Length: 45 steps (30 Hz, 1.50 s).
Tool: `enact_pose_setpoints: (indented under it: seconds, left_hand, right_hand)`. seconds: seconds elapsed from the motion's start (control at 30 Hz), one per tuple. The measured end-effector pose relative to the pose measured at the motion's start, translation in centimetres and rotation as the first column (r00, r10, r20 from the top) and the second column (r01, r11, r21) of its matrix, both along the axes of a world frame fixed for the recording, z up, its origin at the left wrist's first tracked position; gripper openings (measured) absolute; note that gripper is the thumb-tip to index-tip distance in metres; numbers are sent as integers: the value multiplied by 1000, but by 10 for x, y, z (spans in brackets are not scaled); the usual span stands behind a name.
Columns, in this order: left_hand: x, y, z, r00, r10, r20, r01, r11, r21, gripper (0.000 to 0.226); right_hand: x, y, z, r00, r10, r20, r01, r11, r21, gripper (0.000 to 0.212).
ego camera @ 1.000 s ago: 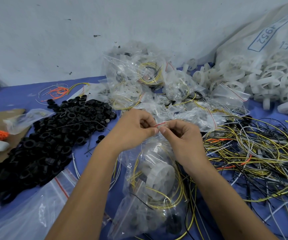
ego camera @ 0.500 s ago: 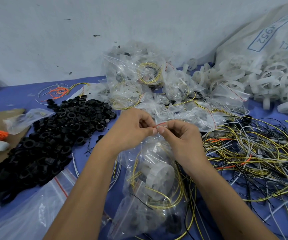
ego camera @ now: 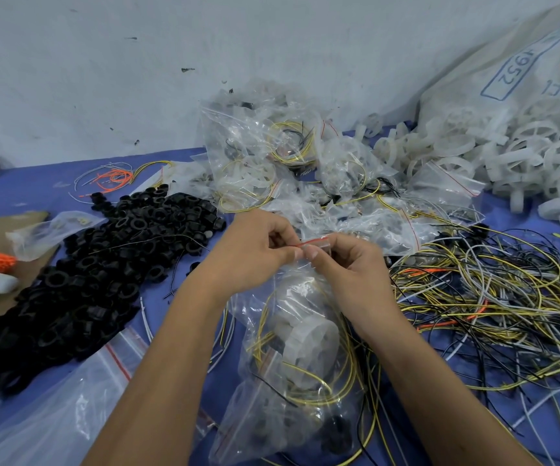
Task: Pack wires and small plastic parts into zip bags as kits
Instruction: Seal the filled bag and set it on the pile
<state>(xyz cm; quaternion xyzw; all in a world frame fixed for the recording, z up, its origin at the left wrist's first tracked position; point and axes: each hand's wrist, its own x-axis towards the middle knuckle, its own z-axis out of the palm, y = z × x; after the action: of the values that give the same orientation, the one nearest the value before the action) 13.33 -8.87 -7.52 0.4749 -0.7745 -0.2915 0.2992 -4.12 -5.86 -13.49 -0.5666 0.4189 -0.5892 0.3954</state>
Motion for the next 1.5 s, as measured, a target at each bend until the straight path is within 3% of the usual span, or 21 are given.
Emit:
enact_pose_setpoints:
  seconds: [0.4, 0.57, 0.8, 1.07, 1.2, 1.5]
  left_hand:
    - [11, -1, -1, 999, -31, 28, 31, 999, 8, 13]
    - [10, -3, -1, 1000, -30, 10, 30, 999, -15, 11]
    - [19, -4, -3, 999, -40, -29, 42, 998, 55, 14]
    - [13, -2, -2, 998, -50, 35, 50, 999, 0, 18]
    - [14, -3, -2, 999, -44, 24, 44, 999, 1, 8]
    - [18, 0, 0, 995, -53, 88, 53, 999, -4, 10]
  right_hand:
    - [2, 1, 0, 999, -22, 45, 20, 999, 41, 7]
    - [2, 3, 3, 998, 49, 47, -52, 997, 58, 9]
    - [3, 3, 3, 997, 46, 62, -49, 998, 41, 10]
    - [3, 1, 0, 998, 47, 39, -49, 998, 48, 6]
    - [1, 2, 1, 998, 37, 51, -39, 998, 42, 8]
    - [1, 1, 1, 986, -56, -156, 56, 998, -1, 9]
